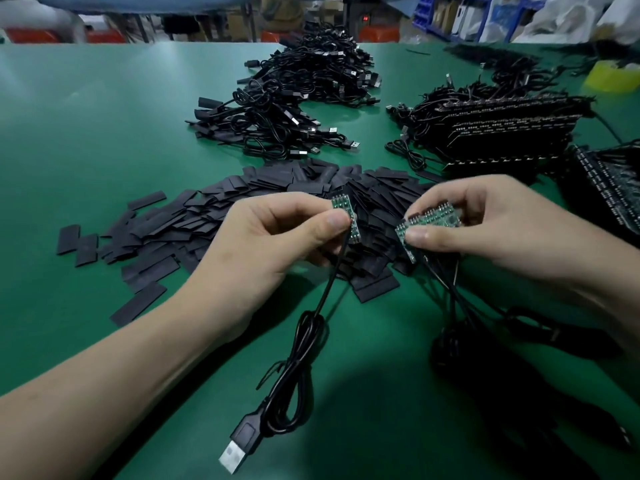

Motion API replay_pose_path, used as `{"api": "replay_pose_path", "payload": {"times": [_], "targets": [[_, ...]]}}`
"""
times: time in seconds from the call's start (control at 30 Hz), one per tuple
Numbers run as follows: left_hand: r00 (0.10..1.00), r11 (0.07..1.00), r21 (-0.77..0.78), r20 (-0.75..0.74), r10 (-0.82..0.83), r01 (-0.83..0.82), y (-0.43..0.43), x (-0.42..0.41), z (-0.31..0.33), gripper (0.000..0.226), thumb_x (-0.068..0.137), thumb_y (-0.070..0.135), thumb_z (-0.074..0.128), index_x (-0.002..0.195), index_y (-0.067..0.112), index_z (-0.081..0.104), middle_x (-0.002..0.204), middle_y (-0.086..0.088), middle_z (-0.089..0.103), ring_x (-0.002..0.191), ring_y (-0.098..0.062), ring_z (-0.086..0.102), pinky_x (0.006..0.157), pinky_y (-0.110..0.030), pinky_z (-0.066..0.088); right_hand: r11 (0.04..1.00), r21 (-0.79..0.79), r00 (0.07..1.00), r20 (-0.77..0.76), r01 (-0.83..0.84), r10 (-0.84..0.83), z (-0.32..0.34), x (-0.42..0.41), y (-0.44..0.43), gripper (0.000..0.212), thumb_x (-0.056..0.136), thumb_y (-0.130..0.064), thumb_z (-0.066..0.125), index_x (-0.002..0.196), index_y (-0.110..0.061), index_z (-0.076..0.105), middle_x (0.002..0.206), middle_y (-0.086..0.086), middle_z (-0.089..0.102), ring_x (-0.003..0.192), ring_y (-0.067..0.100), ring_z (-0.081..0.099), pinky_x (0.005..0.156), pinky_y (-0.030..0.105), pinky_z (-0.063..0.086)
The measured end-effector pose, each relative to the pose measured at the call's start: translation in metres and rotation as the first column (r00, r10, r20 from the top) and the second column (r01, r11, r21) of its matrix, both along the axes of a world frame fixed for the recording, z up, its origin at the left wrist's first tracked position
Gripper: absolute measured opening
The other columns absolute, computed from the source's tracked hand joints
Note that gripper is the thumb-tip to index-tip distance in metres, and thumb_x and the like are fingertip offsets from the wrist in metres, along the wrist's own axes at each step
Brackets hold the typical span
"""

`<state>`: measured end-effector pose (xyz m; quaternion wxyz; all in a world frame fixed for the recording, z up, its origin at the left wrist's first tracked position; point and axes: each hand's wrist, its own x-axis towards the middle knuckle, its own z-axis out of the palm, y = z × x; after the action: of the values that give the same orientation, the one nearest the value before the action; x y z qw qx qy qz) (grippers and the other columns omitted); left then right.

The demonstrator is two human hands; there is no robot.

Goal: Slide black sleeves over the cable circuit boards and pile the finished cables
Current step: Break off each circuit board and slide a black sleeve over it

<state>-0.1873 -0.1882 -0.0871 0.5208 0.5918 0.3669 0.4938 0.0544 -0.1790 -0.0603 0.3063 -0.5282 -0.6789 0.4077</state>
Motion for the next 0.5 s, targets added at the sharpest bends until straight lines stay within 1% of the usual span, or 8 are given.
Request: {"api": "replay_pose_path", "payload": {"times": [0.07,0.13,0.2,0.27,0.33,0.37,0.43,0.5], "targets": [[0.997,0.995,0.076,-0.039,0.069,-0.066,0.000,0.001,0.002,0.008,0.075,0.028,0.074,0.075,0.020,0.075,0.068,0.006,0.069,0.061,-0.002,0.059,0.062,-0.013,0.047,0.965,0.260,0.966,0.257,-0.030,-0.039,0.004,-0.002,-0.002,0.044,0.065,-0.059,0.075,0.100,-0.032,0.076,0.100,-0.008,0.074,0.095,0.004,0.069,0.087,0.023,0.054],[0.993,0.987,0.120,-0.037,0.114,-0.109,0.000,0.002,0.002,0.011,0.073,0.028,0.076,0.078,0.018,0.074,0.070,0.007,0.068,0.065,-0.004,0.058,0.064,-0.013,0.046,0.904,0.414,0.925,0.375,-0.108,-0.061,0.006,-0.011,-0.006,0.041,0.073,-0.064,0.068,0.105,-0.039,0.074,0.110,-0.016,0.066,0.109,0.001,0.062,0.096,0.022,0.047],[0.990,0.980,0.148,-0.024,0.139,-0.134,0.000,0.002,0.001,0.010,0.072,0.029,0.078,0.077,0.020,0.075,0.071,0.002,0.067,0.068,-0.010,0.056,0.066,-0.018,0.045,0.893,0.418,0.932,0.361,-0.167,0.005,0.005,-0.026,-0.010,0.030,0.082,-0.065,0.066,0.097,-0.040,0.075,0.104,-0.020,0.067,0.106,-0.001,0.062,0.094,0.020,0.044],[0.987,0.974,0.170,-0.027,0.156,-0.150,0.000,0.003,0.000,0.008,0.072,0.029,0.079,0.076,0.023,0.075,0.072,-0.006,0.067,0.070,-0.017,0.055,0.068,-0.026,0.044,0.905,0.364,0.936,0.342,-0.219,0.089,0.003,-0.039,-0.012,0.028,0.085,-0.060,0.065,0.086,-0.033,0.073,0.088,-0.019,0.069,0.089,-0.003,0.064,0.081,0.020,0.047],[0.989,0.973,0.185,-0.025,0.144,-0.137,0.000,0.003,-0.001,0.007,0.075,0.030,0.078,0.079,0.024,0.076,0.075,-0.014,0.067,0.072,-0.018,0.057,0.070,-0.028,0.046,0.944,0.248,0.965,0.196,-0.219,0.173,0.004,-0.045,-0.012,0.031,0.091,-0.047,0.069,0.083,-0.018,0.072,0.073,-0.013,0.068,0.067,-0.002,0.060,0.063,0.014,0.046],[0.993,0.976,0.182,-0.011,0.122,-0.117,0.000,0.003,-0.001,0.009,0.079,0.032,0.074,0.083,0.024,0.076,0.075,-0.012,0.067,0.072,-0.015,0.059,0.070,-0.024,0.048,0.959,0.187,0.977,0.059,-0.214,0.206,0.006,-0.047,-0.012,0.028,0.093,-0.040,0.069,0.084,-0.014,0.074,0.074,-0.009,0.071,0.067,0.002,0.063,0.062,0.013,0.048],[0.990,0.977,0.171,-0.029,0.136,-0.129,0.003,0.000,-0.003,0.020,0.091,0.038,0.063,0.094,0.021,0.074,0.076,0.001,0.067,0.071,-0.009,0.060,0.068,-0.017,0.047,0.972,0.119,0.959,-0.175,-0.202,0.221,0.009,-0.050,-0.015,0.022,0.092,-0.032,0.064,0.088,-0.014,0.076,0.089,0.005,0.079,0.080,0.015,0.074,0.071,0.021,0.058],[0.942,0.946,0.221,-0.184,0.279,-0.237,0.009,-0.002,-0.008,0.023,0.098,0.042,0.060,0.094,0.023,0.072,0.077,0.006,0.066,0.068,-0.005,0.056,0.063,-0.015,0.042,0.982,0.059,0.901,-0.392,-0.179,0.188,0.016,-0.049,-0.015,0.019,0.093,-0.025,0.060,0.087,-0.015,0.073,0.090,0.010,0.079,0.080,0.015,0.076,0.072,0.021,0.060]]}}
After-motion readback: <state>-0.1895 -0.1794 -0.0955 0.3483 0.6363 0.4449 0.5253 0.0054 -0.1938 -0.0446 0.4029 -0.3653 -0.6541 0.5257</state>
